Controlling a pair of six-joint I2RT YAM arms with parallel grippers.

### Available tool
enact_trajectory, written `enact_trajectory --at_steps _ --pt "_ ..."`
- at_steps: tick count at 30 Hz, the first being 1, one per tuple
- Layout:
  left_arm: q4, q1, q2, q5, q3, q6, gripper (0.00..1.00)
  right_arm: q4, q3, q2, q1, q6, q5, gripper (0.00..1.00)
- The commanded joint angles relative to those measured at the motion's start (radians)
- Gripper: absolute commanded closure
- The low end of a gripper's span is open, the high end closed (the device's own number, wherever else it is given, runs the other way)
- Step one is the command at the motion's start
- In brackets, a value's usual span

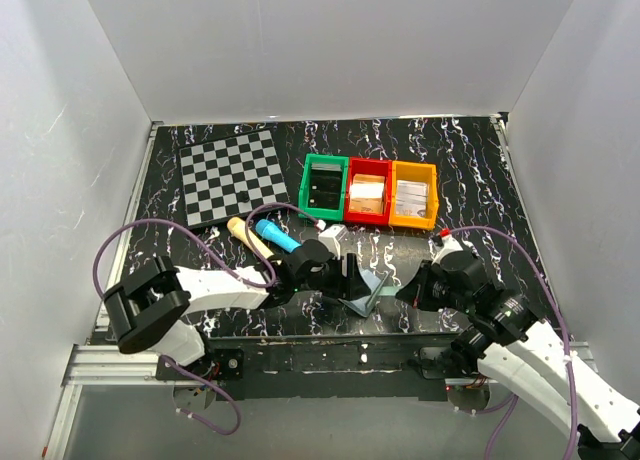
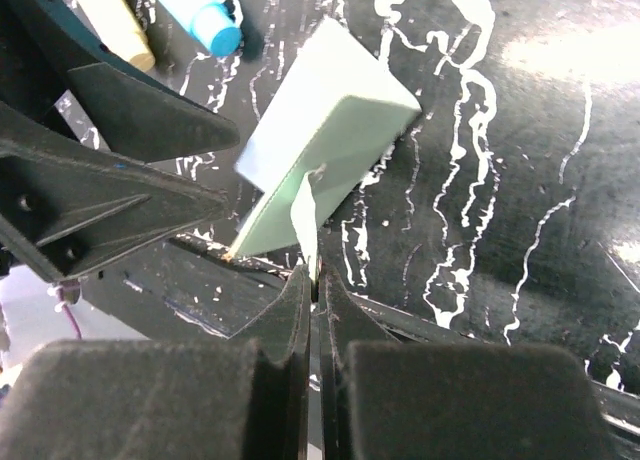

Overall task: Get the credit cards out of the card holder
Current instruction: Remove the credit card from the card holder.

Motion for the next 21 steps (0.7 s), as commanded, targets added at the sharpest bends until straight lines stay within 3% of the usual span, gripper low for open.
enact_trajectory --at_steps 1,8,10,17,21 --pt "0.068 0.006 0.060 0.112 0.051 0.020 0.41 -0.049 -0.025 -0.021 0.002 0.057 0.081 0.99" --pt "0.111 -0.019 0.149 0.246 0.137 0.028 0.42 -0.078 -0.034 -0.029 0.001 0.089 0.121 0.99" --pt "0.091 -0.022 0.134 0.201 0.134 0.025 0.43 -0.127 -0.026 -0.020 0.002 0.117 0.167 0.99" --pt "-0.127 0.018 -0.043 -0.147 0.039 -0.064 0.40 -0.314 0.009 0.025 0.001 0.307 0.343 0.99" --pt "-0.127 0.065 -0.100 -0.150 -0.021 -0.092 0.39 -0.313 -0.008 0.017 0.001 0.344 0.357 0.99"
